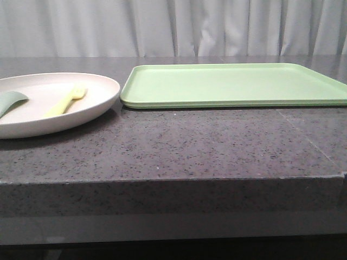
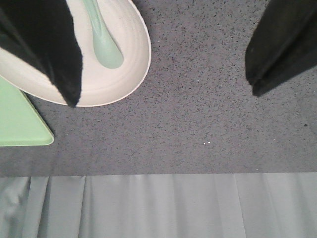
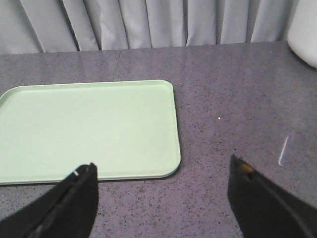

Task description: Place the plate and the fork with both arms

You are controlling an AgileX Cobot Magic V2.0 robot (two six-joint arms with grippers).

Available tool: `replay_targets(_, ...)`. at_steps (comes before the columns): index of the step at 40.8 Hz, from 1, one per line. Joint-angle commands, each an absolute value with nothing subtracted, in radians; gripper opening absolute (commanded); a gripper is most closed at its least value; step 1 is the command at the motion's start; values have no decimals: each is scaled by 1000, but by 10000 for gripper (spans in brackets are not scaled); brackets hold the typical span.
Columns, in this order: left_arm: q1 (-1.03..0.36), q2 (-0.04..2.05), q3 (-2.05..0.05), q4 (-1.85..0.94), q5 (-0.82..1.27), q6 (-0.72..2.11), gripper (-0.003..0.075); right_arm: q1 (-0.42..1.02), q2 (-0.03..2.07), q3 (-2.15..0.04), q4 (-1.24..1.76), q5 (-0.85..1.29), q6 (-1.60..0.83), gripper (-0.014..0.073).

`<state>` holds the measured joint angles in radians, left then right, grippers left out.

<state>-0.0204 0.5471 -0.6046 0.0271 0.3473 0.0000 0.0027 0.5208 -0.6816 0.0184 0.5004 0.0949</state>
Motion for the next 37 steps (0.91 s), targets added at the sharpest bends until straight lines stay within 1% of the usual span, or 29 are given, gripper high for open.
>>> replay_targets(1,-18,555,-621,19,270,0,682,-3,528,-718,8,416,89,603)
replay_targets(7,-18,572,-619,0,240,0,682,-3,528,-718,8,415,89,604)
replay_targets(13,-18,692,-674,0,300,0,682,-3,528,-718,8,405,89,603)
replay_targets(16,-18,783,-732,-13,370,0,682,-3,528,-718,8,401,89,603)
replay_targets(22,-18,974,-876,-62,577,0,682,-3,528,-718,8,401,89,603)
replay_targets(30,-18,1209,-1050,-58,808,0,682,-3,528,-718,8,402,89,603)
replay_targets(37,-18,1353,-1134,-35,856,-10,682,-3,528,-718,8,405,89,603)
